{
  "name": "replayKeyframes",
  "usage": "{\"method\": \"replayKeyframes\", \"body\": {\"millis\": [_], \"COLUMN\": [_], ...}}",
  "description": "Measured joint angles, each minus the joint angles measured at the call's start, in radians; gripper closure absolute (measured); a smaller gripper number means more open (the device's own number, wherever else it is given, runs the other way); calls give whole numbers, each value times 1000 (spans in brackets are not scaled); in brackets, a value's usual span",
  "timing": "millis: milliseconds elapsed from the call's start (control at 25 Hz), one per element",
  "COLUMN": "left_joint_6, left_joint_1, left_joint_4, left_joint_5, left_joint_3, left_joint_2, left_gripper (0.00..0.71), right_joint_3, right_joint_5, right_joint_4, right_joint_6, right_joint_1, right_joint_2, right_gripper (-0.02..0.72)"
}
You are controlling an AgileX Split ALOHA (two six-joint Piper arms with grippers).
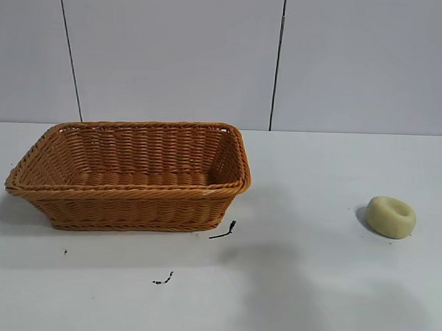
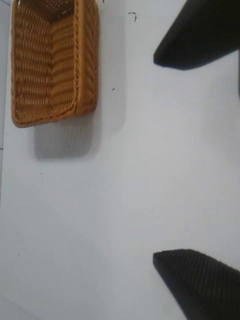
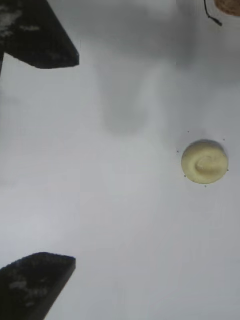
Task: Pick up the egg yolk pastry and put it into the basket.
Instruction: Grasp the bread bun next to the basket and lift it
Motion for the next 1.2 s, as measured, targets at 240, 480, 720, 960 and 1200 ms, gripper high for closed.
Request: {"method": "replayKeyframes", "body": {"millis": [240,480,720,960,1200], "left_joint_6": [0,0,0,0,0], "left_joint_1": [0,0,0,0,0], "left_joint_4": [0,0,0,0,0], "left_joint_5": [0,0,0,0,0], "left_joint_3": [0,0,0,0,0], "left_joint_2": [0,0,0,0,0], "left_gripper": [14,14,14,14,14], "right_joint_3": [-203,-306,-313,-313,-313], "right_joint_5": [-10,-76,-155,-187,-197], "right_joint_4": [0,9,41,42,42], "right_joint_6": [0,0,0,0,0], "right_joint_1": [0,0,0,0,0], "right_joint_2": [299,509,659,714,714], "right_gripper": [10,10,10,10,151]}}
